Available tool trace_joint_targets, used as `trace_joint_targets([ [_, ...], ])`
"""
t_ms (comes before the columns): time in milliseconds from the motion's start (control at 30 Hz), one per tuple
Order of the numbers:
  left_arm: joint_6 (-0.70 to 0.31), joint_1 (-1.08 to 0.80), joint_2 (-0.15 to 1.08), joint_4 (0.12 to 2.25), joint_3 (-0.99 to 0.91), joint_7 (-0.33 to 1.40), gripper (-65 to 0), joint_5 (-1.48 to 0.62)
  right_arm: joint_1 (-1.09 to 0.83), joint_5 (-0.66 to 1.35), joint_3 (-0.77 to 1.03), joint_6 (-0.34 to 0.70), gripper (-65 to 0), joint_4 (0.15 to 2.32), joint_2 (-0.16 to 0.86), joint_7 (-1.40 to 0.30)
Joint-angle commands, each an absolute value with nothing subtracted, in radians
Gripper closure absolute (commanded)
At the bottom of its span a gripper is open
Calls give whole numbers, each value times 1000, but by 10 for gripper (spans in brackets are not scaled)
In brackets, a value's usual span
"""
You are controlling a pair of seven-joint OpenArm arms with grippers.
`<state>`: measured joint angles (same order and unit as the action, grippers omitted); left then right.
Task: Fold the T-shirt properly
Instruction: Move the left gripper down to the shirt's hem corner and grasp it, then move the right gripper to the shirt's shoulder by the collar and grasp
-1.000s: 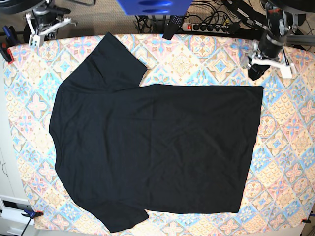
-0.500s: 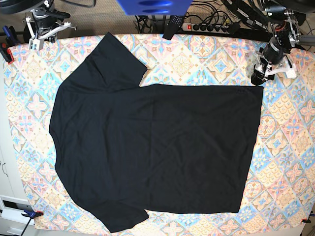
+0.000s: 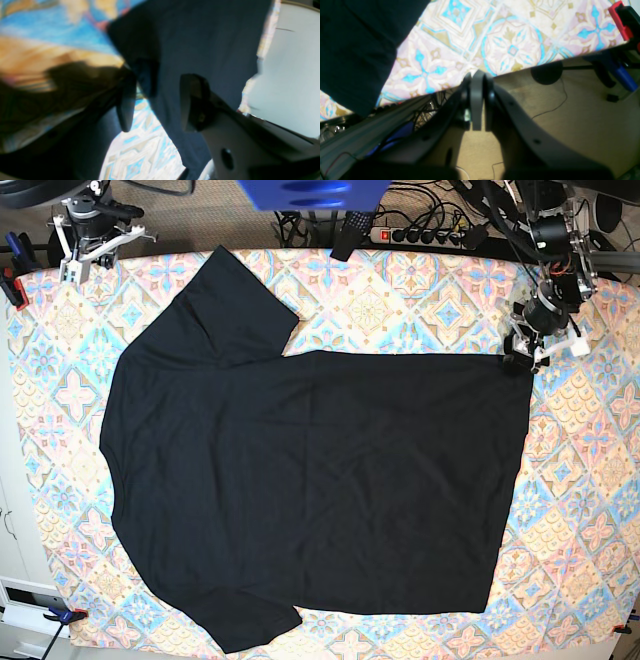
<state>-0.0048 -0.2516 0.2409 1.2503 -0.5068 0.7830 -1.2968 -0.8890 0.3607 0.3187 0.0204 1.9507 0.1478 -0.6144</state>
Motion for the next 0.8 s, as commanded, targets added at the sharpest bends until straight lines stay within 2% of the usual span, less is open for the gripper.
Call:
trace_joint_targets([
  [0,-2,-243,252,1250,-510,788,-286,-1296,-901,360,325,18,0,1971,156,-595],
  [567,-2,-174,217,1233,-510,831,-281,-1294,-895,360,275,18,0,1971,156,-596],
  [633,-2,-174,217,1233,-510,832,-233,-1294,-891,360,262,18,0,1971,156,-596],
  [767,-4,-193,217,1233,-509,832,-42,-1294,-888,360,249,18,0,1971,156,-596],
])
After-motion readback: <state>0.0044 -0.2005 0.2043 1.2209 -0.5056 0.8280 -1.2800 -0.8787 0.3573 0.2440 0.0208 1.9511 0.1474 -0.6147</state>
